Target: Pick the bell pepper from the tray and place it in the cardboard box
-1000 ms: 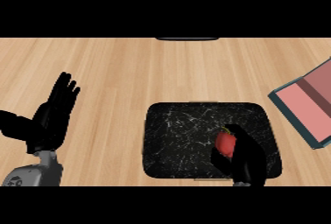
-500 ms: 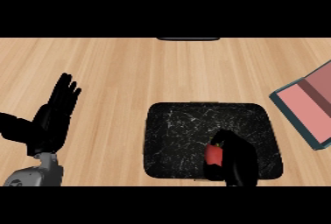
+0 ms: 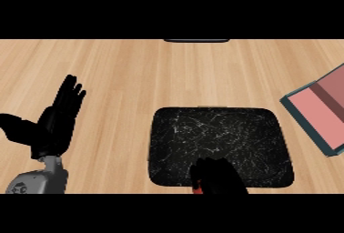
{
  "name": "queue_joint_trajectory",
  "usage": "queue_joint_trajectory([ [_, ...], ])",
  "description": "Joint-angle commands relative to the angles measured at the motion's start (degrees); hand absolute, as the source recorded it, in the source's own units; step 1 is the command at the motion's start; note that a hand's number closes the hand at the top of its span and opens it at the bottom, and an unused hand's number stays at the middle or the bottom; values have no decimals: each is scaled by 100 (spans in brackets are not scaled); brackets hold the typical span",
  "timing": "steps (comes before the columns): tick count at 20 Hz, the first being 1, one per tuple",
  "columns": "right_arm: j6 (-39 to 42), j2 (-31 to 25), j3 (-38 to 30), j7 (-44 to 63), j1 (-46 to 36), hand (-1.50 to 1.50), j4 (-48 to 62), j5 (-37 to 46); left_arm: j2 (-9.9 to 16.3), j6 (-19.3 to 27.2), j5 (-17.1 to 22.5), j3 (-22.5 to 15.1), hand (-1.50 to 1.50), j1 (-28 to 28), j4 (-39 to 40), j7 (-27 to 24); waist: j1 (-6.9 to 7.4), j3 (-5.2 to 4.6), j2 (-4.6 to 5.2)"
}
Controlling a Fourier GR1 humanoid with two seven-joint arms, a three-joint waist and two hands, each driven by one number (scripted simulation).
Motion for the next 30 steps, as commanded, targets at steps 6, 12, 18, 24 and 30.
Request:
queue_joint_trajectory([
  [6,1089,-531,728,132,254,150,-2505,495,-52,-21,2,107,0,69,205,-226,-111,4,-11],
  [12,1084,455,96,955,89,150,-3236,440,-70,15,-37,1,0,71,-115,-9,-98,6,-13],
  [18,1309,750,-997,1443,-439,150,-3657,603,0,-141,-13,86,0,226,100,-219,-84,3,5],
  [24,1986,682,-3330,1008,-1164,150,-3423,-700,27,-192,133,161,0,181,-139,-70,-34,8,19],
  [30,1899,518,-4933,172,-1422,150,-2394,-1354,251,-353,235,337,0,90,-152,82,-40,11,18],
])
